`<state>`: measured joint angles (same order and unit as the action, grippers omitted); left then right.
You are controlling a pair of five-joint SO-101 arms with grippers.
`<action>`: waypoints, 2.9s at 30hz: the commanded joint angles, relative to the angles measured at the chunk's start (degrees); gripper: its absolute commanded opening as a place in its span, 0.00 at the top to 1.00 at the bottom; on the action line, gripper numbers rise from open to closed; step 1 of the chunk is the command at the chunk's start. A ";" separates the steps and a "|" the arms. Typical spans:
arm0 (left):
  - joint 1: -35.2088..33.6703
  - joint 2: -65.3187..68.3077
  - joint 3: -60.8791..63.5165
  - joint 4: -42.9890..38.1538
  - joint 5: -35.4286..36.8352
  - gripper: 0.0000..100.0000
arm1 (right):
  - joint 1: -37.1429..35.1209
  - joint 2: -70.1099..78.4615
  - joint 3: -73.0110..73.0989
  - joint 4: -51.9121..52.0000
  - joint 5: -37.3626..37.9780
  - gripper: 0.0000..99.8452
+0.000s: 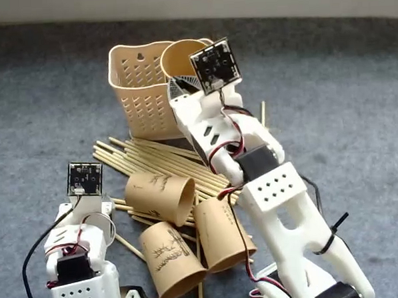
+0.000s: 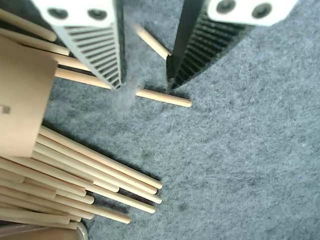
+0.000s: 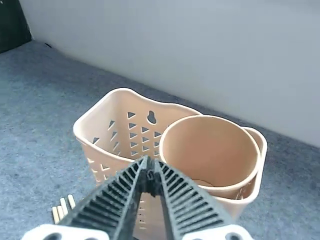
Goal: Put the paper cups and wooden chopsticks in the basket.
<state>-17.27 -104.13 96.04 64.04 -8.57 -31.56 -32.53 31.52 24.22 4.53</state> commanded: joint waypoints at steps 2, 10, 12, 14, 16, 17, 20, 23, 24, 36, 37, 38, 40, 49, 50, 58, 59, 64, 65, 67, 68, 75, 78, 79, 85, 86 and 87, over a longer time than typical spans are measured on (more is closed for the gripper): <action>-0.66 -0.31 1.10 -0.79 -0.44 0.86 | -2.07 -6.64 2.15 0.13 -0.09 0.99; -0.66 -0.31 1.10 -0.79 -0.44 0.86 | -1.98 -14.81 8.22 0.22 3.52 0.99; -0.66 -0.31 1.10 -0.79 -0.44 0.86 | -1.98 -16.48 10.24 0.22 5.10 0.99; -0.66 -0.31 1.10 -0.79 -0.44 0.86 | -1.80 -18.24 12.26 1.10 5.45 0.99; -0.66 -0.31 1.10 -0.79 -0.44 0.86 | -0.66 -19.91 13.23 5.05 5.45 0.99; -0.66 -0.31 1.10 -0.79 -0.44 0.86 | -0.04 -20.70 13.32 7.25 5.45 0.99; -0.66 -0.31 1.10 -0.79 -0.44 0.86 | 1.89 -22.90 13.32 12.26 5.45 0.99; -0.66 -0.31 1.10 -0.79 -0.44 0.86 | 3.82 -25.10 13.41 15.87 5.36 0.99; -0.66 -0.31 1.10 -0.79 -0.44 0.86 | 4.35 -25.71 13.49 16.92 5.36 0.99; -0.66 -0.31 1.10 -0.79 -0.44 0.86 | 9.54 -32.75 13.85 31.43 5.19 0.99; -0.66 -0.31 1.10 -0.79 -0.44 0.86 | 9.80 -33.54 13.85 32.57 5.19 0.99; -0.66 -0.31 1.10 -0.79 -0.44 0.86 | 10.07 -34.24 13.85 33.63 5.19 0.99; -0.66 -0.31 1.10 -0.79 -0.44 0.86 | 10.07 -35.74 13.93 35.56 5.19 0.99; -0.66 -0.31 1.10 -0.79 -0.44 0.86 | 10.07 -41.89 14.02 43.03 5.10 0.99; -0.66 -0.31 1.10 -0.79 -0.44 0.86 | 10.07 -42.33 14.02 43.56 5.10 0.99; -0.66 -0.31 1.10 -0.79 -0.44 0.86 | 15.16 -45.32 20.18 42.33 5.10 0.99; -0.66 -0.31 1.10 -0.79 -0.44 0.86 | 15.96 -45.85 21.23 41.80 5.10 0.99; -0.66 -0.31 1.10 -0.79 -0.44 0.86 | 17.63 -49.89 25.89 40.13 5.10 0.99; -0.66 -0.31 1.10 -0.79 -0.44 0.86 | 17.63 -50.77 26.95 39.78 5.01 0.99; -0.66 -0.31 1.10 -0.79 -0.44 0.86 | 17.63 -52.35 29.23 38.55 2.99 0.99; -0.66 -0.31 1.10 -0.79 -0.44 0.86 | 17.63 -52.79 30.37 37.58 1.49 0.99; -0.66 -0.31 1.10 -0.79 -0.44 0.86 | 17.63 -53.05 35.82 33.63 -1.58 0.96; -0.66 -0.31 1.10 -0.79 -0.44 0.86 | 17.63 -53.05 35.91 33.63 -3.16 0.94; -0.66 -0.31 1.10 -0.79 -0.44 0.86 | 17.63 -53.05 35.91 33.63 -3.25 0.94; -0.66 -0.31 1.10 -0.79 -0.44 0.86 | 17.63 -53.05 35.65 33.63 -3.43 0.94; -0.66 -0.31 1.10 -0.79 -0.44 0.86 | 17.63 -52.97 35.65 33.63 -3.69 0.94; -0.66 -0.31 1.10 -0.79 -0.44 0.86 | 17.63 -52.97 35.65 33.98 -4.57 0.94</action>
<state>-17.27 -104.13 96.04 64.04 -8.57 -14.59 -85.36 67.74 59.21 1.54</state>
